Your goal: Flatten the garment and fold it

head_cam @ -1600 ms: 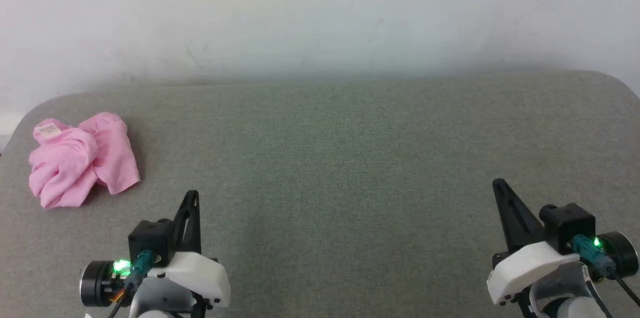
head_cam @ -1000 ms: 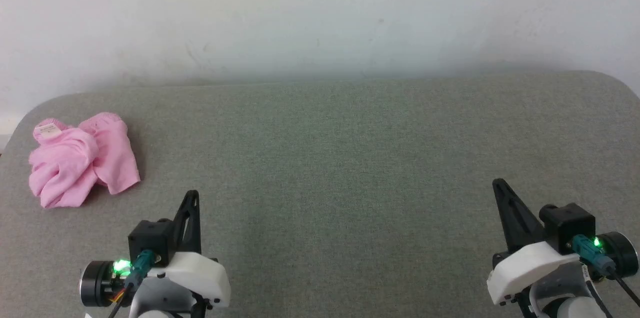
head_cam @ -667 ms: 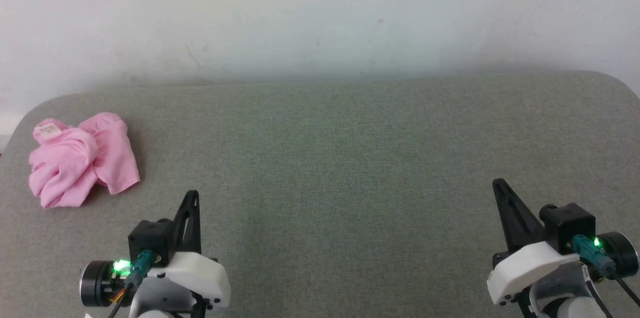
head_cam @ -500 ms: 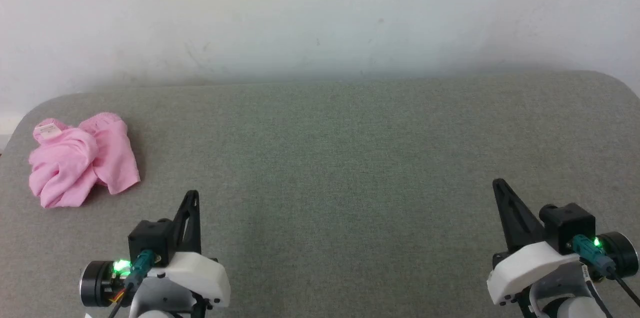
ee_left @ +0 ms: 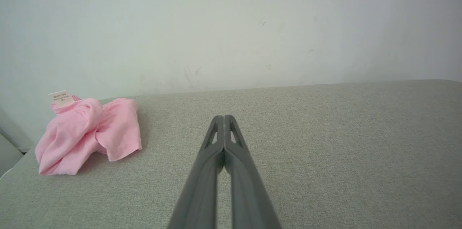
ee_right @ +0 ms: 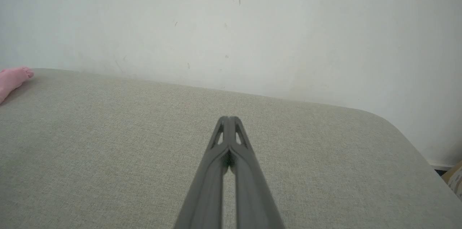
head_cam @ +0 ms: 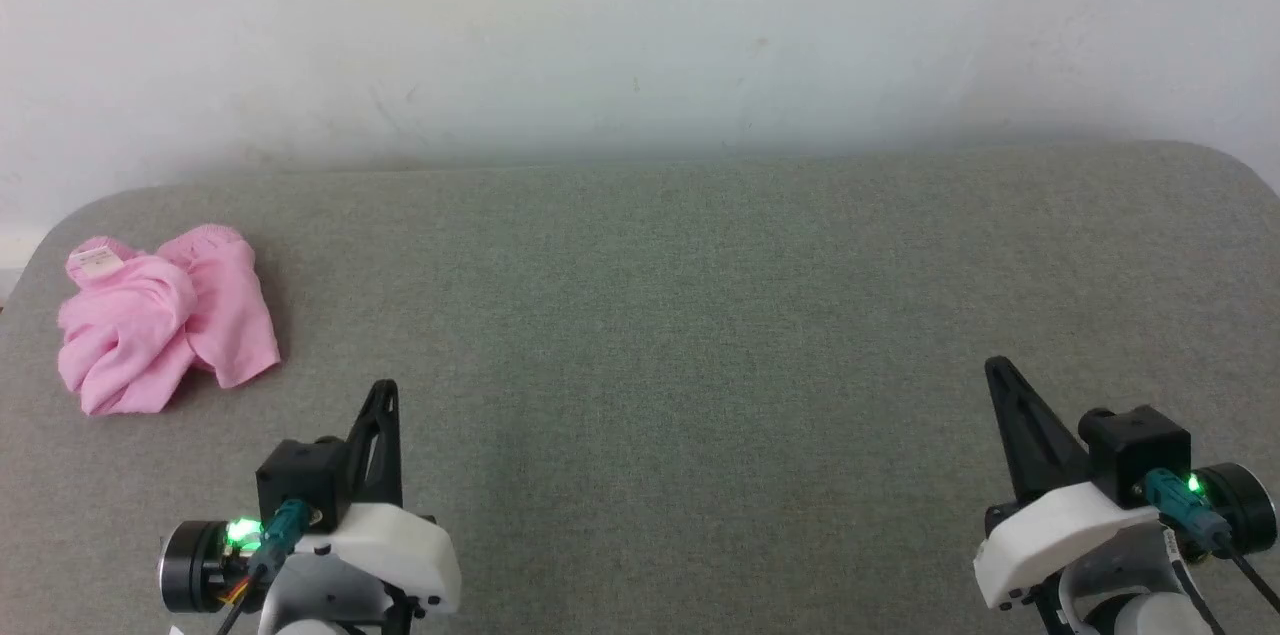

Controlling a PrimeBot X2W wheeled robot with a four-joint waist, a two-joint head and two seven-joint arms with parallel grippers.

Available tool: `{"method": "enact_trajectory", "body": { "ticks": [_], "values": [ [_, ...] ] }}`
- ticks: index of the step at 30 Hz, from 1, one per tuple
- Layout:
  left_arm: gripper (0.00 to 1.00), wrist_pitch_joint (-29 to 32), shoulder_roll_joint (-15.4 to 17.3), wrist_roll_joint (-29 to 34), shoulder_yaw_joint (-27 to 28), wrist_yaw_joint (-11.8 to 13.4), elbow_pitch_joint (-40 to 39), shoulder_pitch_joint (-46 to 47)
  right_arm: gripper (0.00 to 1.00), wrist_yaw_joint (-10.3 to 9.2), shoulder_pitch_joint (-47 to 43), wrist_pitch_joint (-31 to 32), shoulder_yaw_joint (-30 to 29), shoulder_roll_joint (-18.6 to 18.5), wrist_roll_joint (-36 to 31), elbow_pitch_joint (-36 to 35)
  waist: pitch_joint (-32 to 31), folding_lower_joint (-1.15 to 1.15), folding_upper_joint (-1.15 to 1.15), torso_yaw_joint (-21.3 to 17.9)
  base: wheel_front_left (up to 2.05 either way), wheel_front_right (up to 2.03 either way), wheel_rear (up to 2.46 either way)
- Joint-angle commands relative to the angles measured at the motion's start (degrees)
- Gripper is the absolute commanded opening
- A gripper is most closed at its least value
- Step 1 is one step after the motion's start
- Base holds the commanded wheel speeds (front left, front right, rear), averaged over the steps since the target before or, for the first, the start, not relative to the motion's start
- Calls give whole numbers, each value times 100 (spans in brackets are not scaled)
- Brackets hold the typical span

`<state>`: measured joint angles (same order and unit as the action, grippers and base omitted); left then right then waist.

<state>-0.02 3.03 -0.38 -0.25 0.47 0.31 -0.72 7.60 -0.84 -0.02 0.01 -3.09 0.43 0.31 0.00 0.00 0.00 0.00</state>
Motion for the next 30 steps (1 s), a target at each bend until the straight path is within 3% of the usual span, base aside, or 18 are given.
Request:
{"method": "enact_trajectory", "body": {
  "ticks": [1,5,6,30],
  "values": [
    [0,2,-15,38,25,-47,-31,72,0,-11,84,2,-1,22,-43,-31,0,0,0,0,0,0,0],
    [0,2,-15,38,25,-47,-31,72,0,-11,84,2,-1,22,-43,-31,0,0,0,0,0,0,0],
    [100,2,-15,38,25,-47,-31,72,100,-11,84,2,-1,22,-43,-31,0,0,0,0,0,0,0],
    [100,-244,-2,-200,-196,113,194,-16,100,-2,-44,-245,-4,-1,153,74,-29,0,0,46,0,0,0]
  ]
}}
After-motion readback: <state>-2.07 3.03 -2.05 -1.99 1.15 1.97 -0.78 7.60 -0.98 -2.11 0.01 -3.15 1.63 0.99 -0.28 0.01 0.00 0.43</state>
